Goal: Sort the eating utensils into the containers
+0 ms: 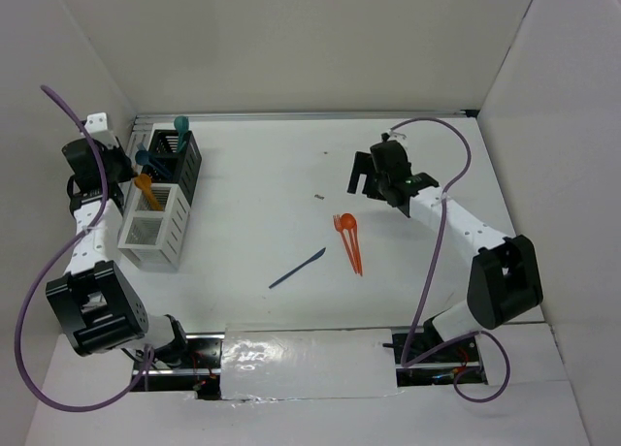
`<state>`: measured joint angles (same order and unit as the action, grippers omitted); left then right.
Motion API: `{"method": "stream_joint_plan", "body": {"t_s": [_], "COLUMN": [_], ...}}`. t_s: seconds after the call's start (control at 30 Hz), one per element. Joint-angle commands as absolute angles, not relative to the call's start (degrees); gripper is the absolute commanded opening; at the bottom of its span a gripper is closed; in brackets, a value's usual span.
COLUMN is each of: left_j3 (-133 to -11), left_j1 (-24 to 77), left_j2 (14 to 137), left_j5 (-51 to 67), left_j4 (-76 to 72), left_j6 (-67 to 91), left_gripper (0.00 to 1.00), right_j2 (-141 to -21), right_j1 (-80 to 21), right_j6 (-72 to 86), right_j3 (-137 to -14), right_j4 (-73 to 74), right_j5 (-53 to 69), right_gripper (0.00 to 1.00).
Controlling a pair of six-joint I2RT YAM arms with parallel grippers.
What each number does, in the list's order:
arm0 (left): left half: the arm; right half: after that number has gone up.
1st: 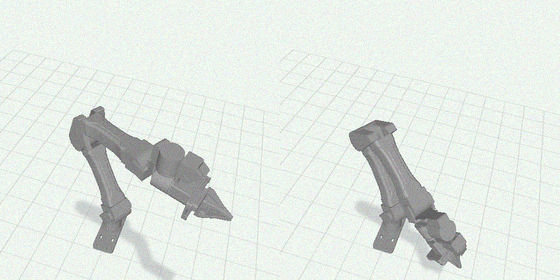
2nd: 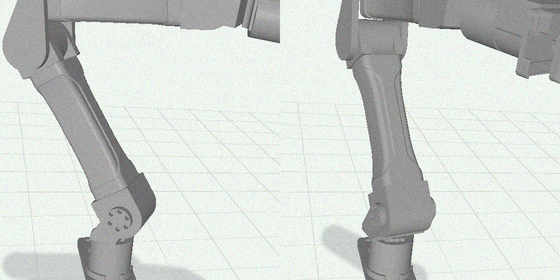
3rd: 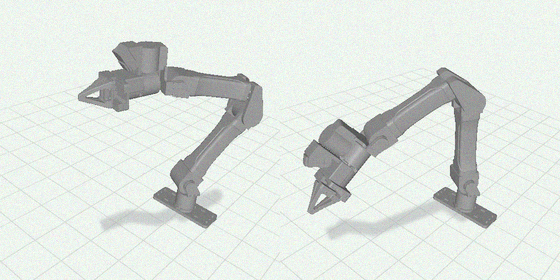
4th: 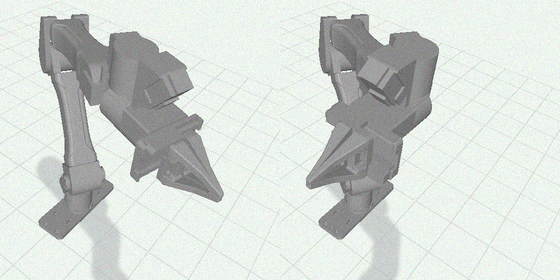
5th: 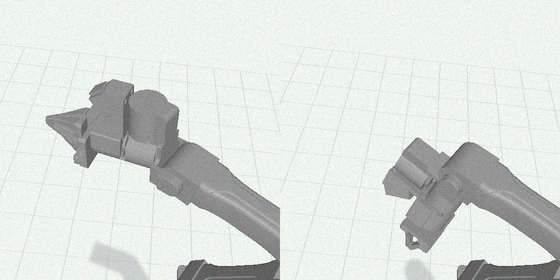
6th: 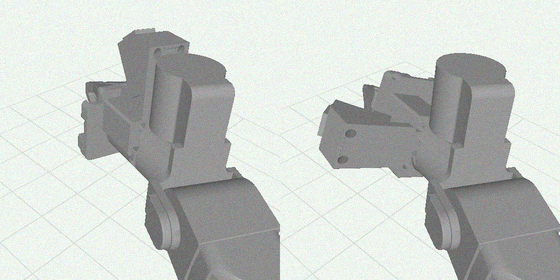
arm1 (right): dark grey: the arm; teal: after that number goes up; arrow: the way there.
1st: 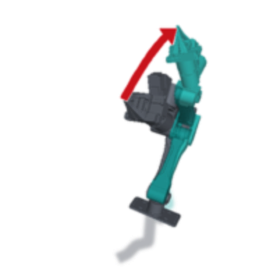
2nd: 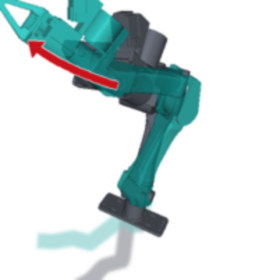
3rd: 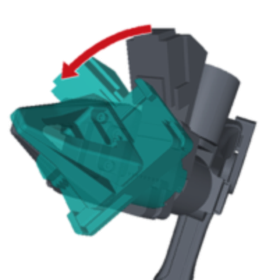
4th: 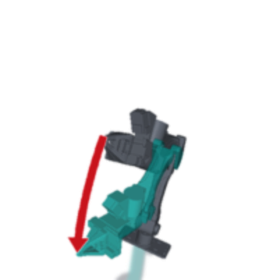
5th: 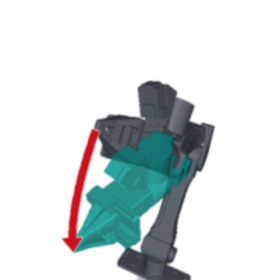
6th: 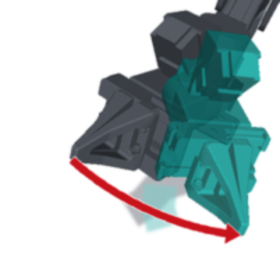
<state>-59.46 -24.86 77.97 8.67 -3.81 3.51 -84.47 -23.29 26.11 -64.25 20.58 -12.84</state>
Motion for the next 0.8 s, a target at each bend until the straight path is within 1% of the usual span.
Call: {"method": "stream_joint_plan", "body": {"t_s": [0.0,0.03,0.1,0.13,0.17,0.23,0.27,0.33,0.37,0.4,0.47,0.5,0.57,0.6,0.63,0.73,0.77], "left_j3": [-60.0,-59.5,-59.5,-59.8,-60.0,-60.4,-60.8,-62.7,-63.4,-64.0,-66.8,-69.0,-71.4,-72.6,-73.7,-76.8,-77.8], "left_j1": [-24.8,-24.8,-24.9,-24.9,-24.9,-24.9,-24.8,-24.8,-24.8,-24.9,-25.0,-25.0,-24.5,-23.9,-22.3,-17.2,-14.0], "left_j2": [78.2,78.1,78.0,78.0,78.0,78.0,78.0,77.2,77.1,75.4,74.2,73.0,72.5,72.4,71.7,71.5,71.6], "left_j5": [10.1,10.3,10.4,10.4,10.7,11.6,12.1,12.7,12.7,12.7,14.2,15.4,18.5,19.5,21.4,23.3,22.9], "left_j4": [-3.7,-3.9,-3.5,-2.6,-2.2,-1.2,-0.5,2.6,3.5,4.4,6.9,10.8,11.9,14.7,16.1,20.6,21.6], "left_j6": [4.7,4.3,4.0,4.1,4.1,4.2,4.2,4.7,4.8,5.3,5.9,7.5,7.6,8.1,8.1,7.0,6.8], "left_gripper": [0.23,0.23,0.28,0.32,0.38,0.44,0.53,0.63,0.70,0.70,0.74,0.75,0.75,0.76,0.75,0.76,0.76], "right_j2": [-85.0,-84.7,-84.3,-84.1,-84.3,-85.2,-85.3,-85.8,-85.7,-85.3,-84.7,-84.5,-84.5,-84.6,-85.0,-86.2,-86.7], "right_j1": [-22.1,-22.2,-21.9,-22.0,-22.0,-21.8,-21.8,-21.8,-21.6,-21.6,-21.3,-21.3,-21.2,-21.3,-21.4,-21.4,-21.4], "right_j6": [29.2,29.4,29.4,29.2,29.1,28.9,28.8,29.1,29.0,29.0,28.3,27.5,26.6,26.5,26.0,25.5,25.3], "right_j3": [-61.6,-61.6,-60.1,-59.5,-59.5,-59.5,-59.5,-59.5,-59.5,-58.9,-57.5,-56.8,-55.9,-54.9,-54.4,-53.2,-53.2], "right_j4": [20.7,20.7,20.0,20.0,20.0,20.0,20.6,20.6,21.1,21.1,20.4,20.4,20.4,20.4,19.7,19.2,19.2], "right_j5": [-12.5,-11.9,-11.3,-11.3,-11.3,-11.3,-11.3,-11.3,-11.3,-10.8,-9.4,-8.0,-7.5,-6.6,-6.1,-3.4,-2.7], "right_gripper": [1.00,1.00,1.00,1.00,1.00,1.00,1.00,1.00,1.00,1.00,1.00,1.00,1.00,0.97,0.97,0.92,0.90]}}
